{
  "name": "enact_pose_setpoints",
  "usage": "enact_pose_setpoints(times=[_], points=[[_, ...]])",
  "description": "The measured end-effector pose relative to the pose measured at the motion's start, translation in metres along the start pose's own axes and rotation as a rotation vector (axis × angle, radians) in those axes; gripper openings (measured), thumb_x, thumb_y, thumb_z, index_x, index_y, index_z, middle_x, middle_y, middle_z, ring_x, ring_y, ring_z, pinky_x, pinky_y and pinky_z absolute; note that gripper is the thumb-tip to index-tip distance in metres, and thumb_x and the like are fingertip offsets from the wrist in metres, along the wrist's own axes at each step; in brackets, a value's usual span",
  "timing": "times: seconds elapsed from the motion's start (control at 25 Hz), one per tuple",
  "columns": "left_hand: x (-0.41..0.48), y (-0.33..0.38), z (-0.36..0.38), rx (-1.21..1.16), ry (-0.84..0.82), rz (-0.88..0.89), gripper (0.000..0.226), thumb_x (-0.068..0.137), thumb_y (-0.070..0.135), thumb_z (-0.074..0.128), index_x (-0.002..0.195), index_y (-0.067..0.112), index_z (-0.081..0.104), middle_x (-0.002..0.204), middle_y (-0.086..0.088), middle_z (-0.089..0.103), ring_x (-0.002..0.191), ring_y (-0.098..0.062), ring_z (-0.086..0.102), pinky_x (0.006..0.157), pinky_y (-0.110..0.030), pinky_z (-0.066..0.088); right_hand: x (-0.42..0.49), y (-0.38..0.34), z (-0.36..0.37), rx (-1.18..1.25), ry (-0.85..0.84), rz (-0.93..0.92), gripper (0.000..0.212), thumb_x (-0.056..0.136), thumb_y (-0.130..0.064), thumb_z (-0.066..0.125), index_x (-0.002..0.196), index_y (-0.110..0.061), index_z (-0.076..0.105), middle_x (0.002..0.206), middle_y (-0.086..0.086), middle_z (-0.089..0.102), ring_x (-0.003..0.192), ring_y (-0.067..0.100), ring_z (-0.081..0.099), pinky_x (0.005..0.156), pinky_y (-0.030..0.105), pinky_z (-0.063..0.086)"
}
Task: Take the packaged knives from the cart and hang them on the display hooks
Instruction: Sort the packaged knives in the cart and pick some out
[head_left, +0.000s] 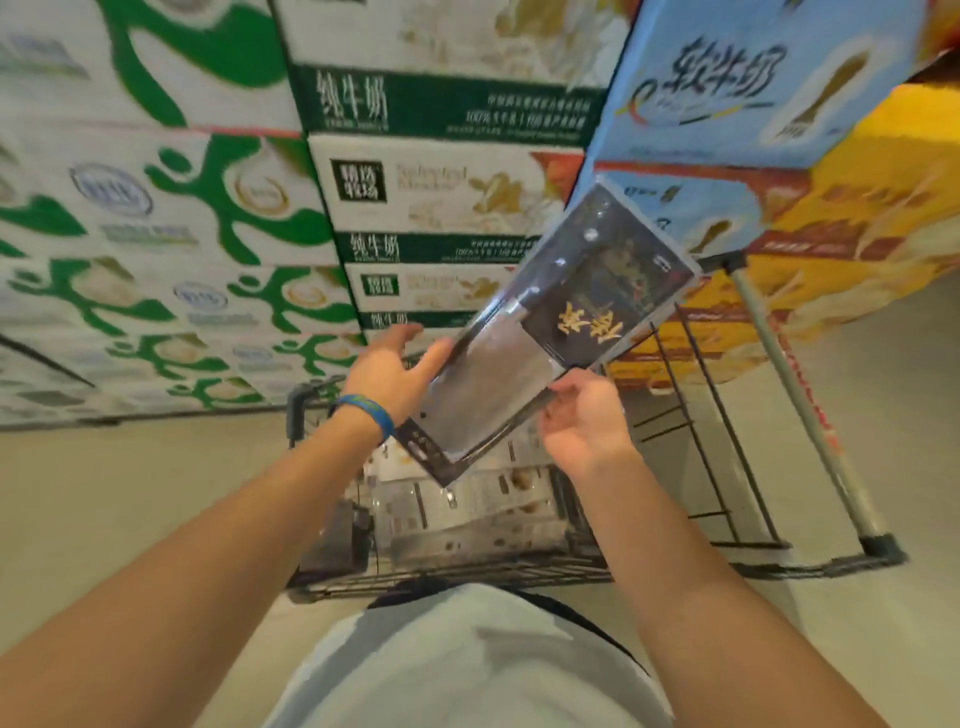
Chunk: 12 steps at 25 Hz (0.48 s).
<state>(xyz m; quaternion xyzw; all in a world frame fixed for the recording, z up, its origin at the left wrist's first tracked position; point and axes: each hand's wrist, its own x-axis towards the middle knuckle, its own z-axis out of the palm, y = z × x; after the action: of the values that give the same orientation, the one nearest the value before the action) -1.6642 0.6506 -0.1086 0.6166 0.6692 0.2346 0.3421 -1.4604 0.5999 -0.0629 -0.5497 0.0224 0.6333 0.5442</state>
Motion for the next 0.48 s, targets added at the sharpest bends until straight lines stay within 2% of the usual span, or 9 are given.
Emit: enact_pose_setpoints(times=[0.08, 0.12, 0.16, 0.2, 0.24, 0.28, 0.36, 0.44, 0.48], points=[[0.017, 0.043, -0.008, 0.095, -0.01, 0.172, 0.076, 0.076, 0.085, 0.032, 0.117, 0.029, 0.064, 0.115, 0.001, 0.07, 0.107, -0.023, 0.064, 0.083, -0.028, 0.044, -0.008, -0.014, -0.003, 0.178, -0.106, 0.09, 0.024, 0.075, 0.004, 0.042, 0.075, -0.01, 0.062, 0.082, 0.012, 0.063, 0.069, 0.024, 0.063, 0.065, 0.027, 0.052], [0.022, 0.063, -0.007, 0.141, -0.015, 0.237, 0.069, 0.079, 0.085, 0.029, 0.095, 0.029, 0.066, 0.095, 0.003, 0.072, 0.094, -0.024, 0.066, 0.073, -0.03, 0.046, -0.01, -0.016, -0.007, 0.217, -0.167, 0.13, 0.028, 0.074, 0.0, 0.044, 0.081, -0.006, 0.07, 0.091, 0.015, 0.071, 0.075, 0.028, 0.069, 0.067, 0.029, 0.056], [0.025, 0.079, -0.006, 0.188, 0.002, 0.284, 0.066, 0.082, 0.083, 0.027, 0.072, 0.026, 0.059, 0.071, 0.006, 0.066, 0.079, -0.026, 0.065, 0.061, -0.032, 0.042, -0.01, -0.017, -0.013, 0.163, -0.212, 0.158, 0.033, 0.077, -0.002, 0.045, 0.091, -0.005, 0.074, 0.1, 0.015, 0.074, 0.084, 0.03, 0.072, 0.071, 0.033, 0.057], [0.025, 0.092, -0.004, 0.242, 0.033, 0.32, 0.067, 0.086, 0.079, 0.028, 0.059, 0.022, 0.048, 0.056, 0.006, 0.054, 0.067, -0.027, 0.06, 0.054, -0.035, 0.033, -0.008, -0.019, -0.022, 0.0, -0.229, 0.163, 0.035, 0.085, -0.004, 0.044, 0.106, -0.005, 0.073, 0.11, 0.013, 0.074, 0.096, 0.031, 0.071, 0.077, 0.037, 0.056], [0.024, 0.099, -0.001, 0.31, 0.06, 0.339, 0.067, 0.091, 0.074, 0.031, 0.054, 0.02, 0.044, 0.05, 0.005, 0.046, 0.062, -0.028, 0.055, 0.052, -0.036, 0.027, -0.008, -0.023, -0.032, -0.217, -0.238, 0.168, 0.035, 0.094, -0.008, 0.043, 0.118, -0.007, 0.069, 0.116, 0.011, 0.074, 0.106, 0.029, 0.069, 0.084, 0.041, 0.054], [0.022, 0.103, -0.001, 0.378, 0.079, 0.344, 0.066, 0.094, 0.069, 0.034, 0.053, 0.018, 0.047, 0.05, 0.005, 0.046, 0.061, -0.027, 0.055, 0.051, -0.036, 0.027, -0.007, -0.029, -0.042, -0.39, -0.233, 0.156, 0.035, 0.1, -0.013, 0.042, 0.126, -0.008, 0.064, 0.119, 0.009, 0.074, 0.112, 0.026, 0.068, 0.091, 0.043, 0.053], [0.023, 0.106, -0.009, 0.444, 0.111, 0.311, 0.064, 0.097, 0.064, 0.036, 0.061, 0.018, 0.062, 0.056, 0.002, 0.057, 0.063, -0.025, 0.057, 0.051, -0.033, 0.034, -0.002, -0.047, -0.058, -0.46, -0.164, 0.051, 0.03, 0.104, -0.015, 0.045, 0.131, -0.014, 0.057, 0.118, 0.003, 0.073, 0.11, 0.02, 0.069, 0.088, 0.04, 0.055], [0.022, 0.114, -0.022, 0.432, 0.156, 0.303, 0.064, 0.097, 0.064, 0.037, 0.056, 0.018, 0.055, 0.053, 0.004, 0.054, 0.058, -0.022, 0.054, 0.049, -0.031, 0.033, -0.001, -0.069, -0.06, -0.485, -0.042, -0.175, 0.031, 0.104, -0.017, 0.052, 0.135, -0.018, 0.053, 0.116, -0.002, 0.07, 0.104, 0.014, 0.069, 0.084, 0.037, 0.057], [0.019, 0.121, -0.028, 0.445, 0.181, 0.318, 0.065, 0.096, 0.065, 0.036, 0.052, 0.018, 0.047, 0.05, 0.004, 0.05, 0.054, -0.021, 0.051, 0.048, -0.031, 0.029, -0.003, -0.08, -0.057, -0.562, 0.022, -0.306, 0.034, 0.103, -0.02, 0.056, 0.137, -0.017, 0.055, 0.116, -0.001, 0.07, 0.103, 0.013, 0.068, 0.09, 0.039, 0.057]])
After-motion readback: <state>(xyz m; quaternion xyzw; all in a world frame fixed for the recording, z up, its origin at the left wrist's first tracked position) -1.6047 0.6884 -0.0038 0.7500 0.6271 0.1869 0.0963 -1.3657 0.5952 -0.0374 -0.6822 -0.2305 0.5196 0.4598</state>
